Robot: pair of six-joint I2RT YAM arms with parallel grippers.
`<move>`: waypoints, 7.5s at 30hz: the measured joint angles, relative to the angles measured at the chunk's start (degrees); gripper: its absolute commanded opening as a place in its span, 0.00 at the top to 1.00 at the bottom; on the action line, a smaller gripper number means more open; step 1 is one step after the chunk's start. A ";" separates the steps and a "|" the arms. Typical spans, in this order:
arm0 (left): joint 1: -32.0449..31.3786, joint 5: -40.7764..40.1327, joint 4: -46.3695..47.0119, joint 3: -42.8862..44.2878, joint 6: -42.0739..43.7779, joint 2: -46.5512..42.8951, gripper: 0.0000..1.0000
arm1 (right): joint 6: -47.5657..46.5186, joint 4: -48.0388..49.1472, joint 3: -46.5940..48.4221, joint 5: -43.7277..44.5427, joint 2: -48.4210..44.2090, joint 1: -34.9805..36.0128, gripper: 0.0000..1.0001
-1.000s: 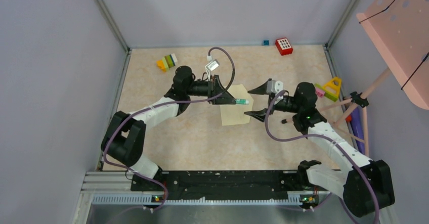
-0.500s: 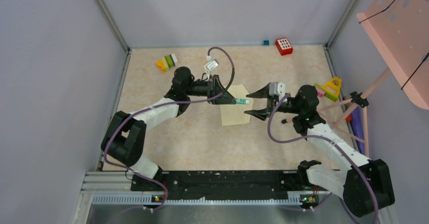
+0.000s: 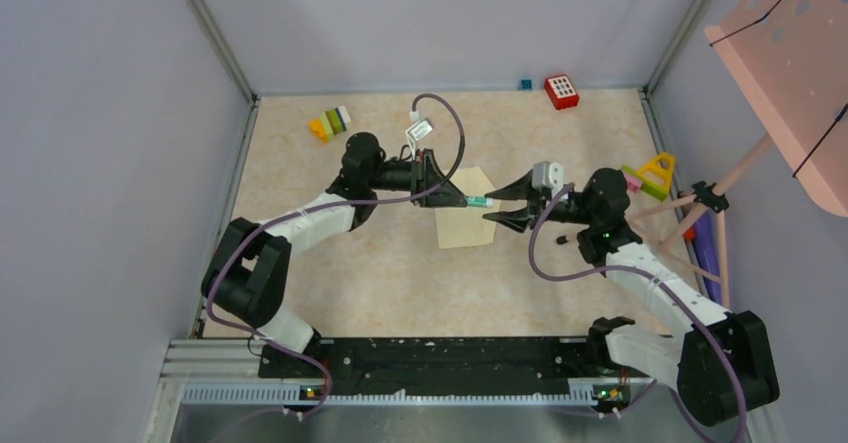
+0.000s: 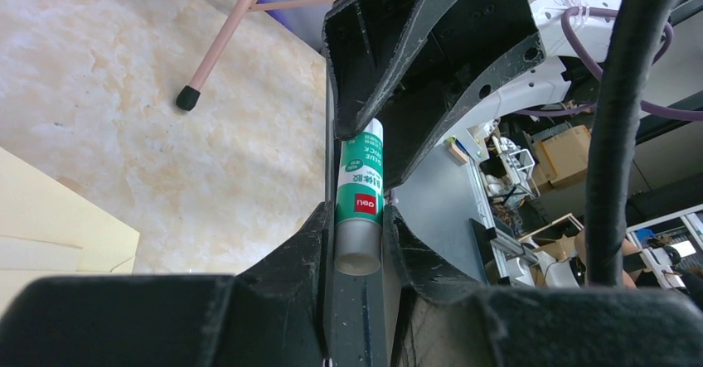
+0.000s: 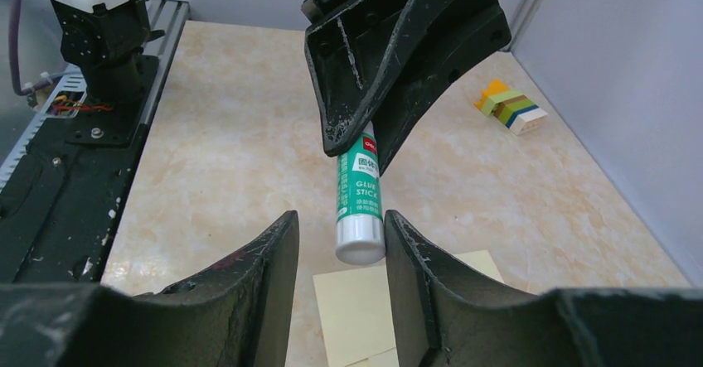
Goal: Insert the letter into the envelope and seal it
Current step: Adjust the solid glue, then unscrew the solid glue.
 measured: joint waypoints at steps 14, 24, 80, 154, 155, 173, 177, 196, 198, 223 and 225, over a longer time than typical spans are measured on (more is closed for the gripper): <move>-0.07 0.59 0.00 -0.09 -0.42 0.26 1.00 | -0.09 0.83 0.00 -0.02 0.61 0.02 0.90; -0.04 0.17 -1.53 -0.04 1.07 0.26 0.24 | -1.20 -3.45 0.22 0.13 1.05 0.07 1.00; -7.67 -4.37 -72.30 21.05 62.95 4.00 0.56 | -22.18 -40.37 10.25 -6.51 7.87 1.66 1.00; -7.72 -1.18 -73.77 23.30 61.83 6.47 0.70 | -28.50 -43.58 11.10 -5.84 4.92 1.92 1.00; -7.72 -1.20 -73.77 23.30 62.03 6.47 0.75 | -28.48 -43.41 11.10 -5.84 4.92 1.92 1.00; -7.78 -1.77 -76.24 23.45 64.74 6.47 0.87 | -33.75 -47.34 11.85 -3.17 3.96 1.92 0.63; -7.78 -1.46 -77.05 23.87 65.31 6.49 0.88 | -35.45 -47.82 11.82 -3.02 1.90 1.92 0.70; -7.85 -5.95 -77.40 24.65 64.32 6.38 0.88 | -27.41 -47.91 13.79 -3.37 5.88 1.62 0.88; -7.82 -8.68 -75.93 24.26 63.89 5.31 0.88 | -21.62 -47.54 15.78 -2.99 8.63 1.03 0.91; -8.35 -21.09 -67.63 19.63 64.15 -1.62 0.87 | 5.40 -47.25 27.28 -4.22 19.34 -4.13 0.36; -8.35 -17.94 -67.98 19.63 63.93 -1.40 0.87 | 0.72 -40.94 20.92 -2.75 11.32 -4.20 0.35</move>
